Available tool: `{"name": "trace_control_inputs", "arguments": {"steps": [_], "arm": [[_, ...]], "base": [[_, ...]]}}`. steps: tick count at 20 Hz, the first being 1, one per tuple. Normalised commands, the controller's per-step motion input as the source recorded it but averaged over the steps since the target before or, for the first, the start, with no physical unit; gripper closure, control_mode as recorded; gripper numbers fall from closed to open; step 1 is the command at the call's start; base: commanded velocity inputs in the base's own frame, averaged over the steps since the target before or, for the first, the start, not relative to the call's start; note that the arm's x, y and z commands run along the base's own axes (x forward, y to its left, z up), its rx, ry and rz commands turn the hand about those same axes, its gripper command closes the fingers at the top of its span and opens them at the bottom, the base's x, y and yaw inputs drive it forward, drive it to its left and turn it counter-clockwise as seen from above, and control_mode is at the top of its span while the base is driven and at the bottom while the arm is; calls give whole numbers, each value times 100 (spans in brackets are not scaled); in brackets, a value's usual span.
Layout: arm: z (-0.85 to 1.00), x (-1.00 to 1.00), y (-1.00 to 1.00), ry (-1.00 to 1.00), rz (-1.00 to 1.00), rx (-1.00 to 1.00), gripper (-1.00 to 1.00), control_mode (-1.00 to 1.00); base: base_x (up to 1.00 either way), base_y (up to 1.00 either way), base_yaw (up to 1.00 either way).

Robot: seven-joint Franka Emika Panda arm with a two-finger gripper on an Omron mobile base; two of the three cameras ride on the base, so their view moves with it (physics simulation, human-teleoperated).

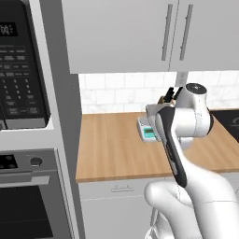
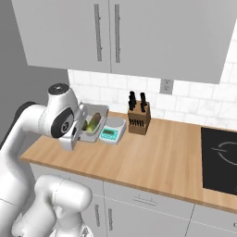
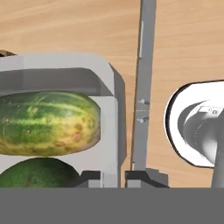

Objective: Take the meat container that has the shrimp and place it on the second highest rack of the freezer. Then take the vegetable container that has the cucumber and avocado and place it on the highest rack of the freezer.

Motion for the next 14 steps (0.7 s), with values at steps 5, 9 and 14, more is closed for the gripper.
{"name": "trace_control_inputs", "arguments": {"steps": [5,9,14], "arm": [[39,-1,-2,-1,-8,0,100,-100],[16,0,-1,-2,0,0,100,-100],[5,-2,0,0,0,0,100,100]], "base": [[0,0,0],[0,0,0],[-5,0,0]]}}
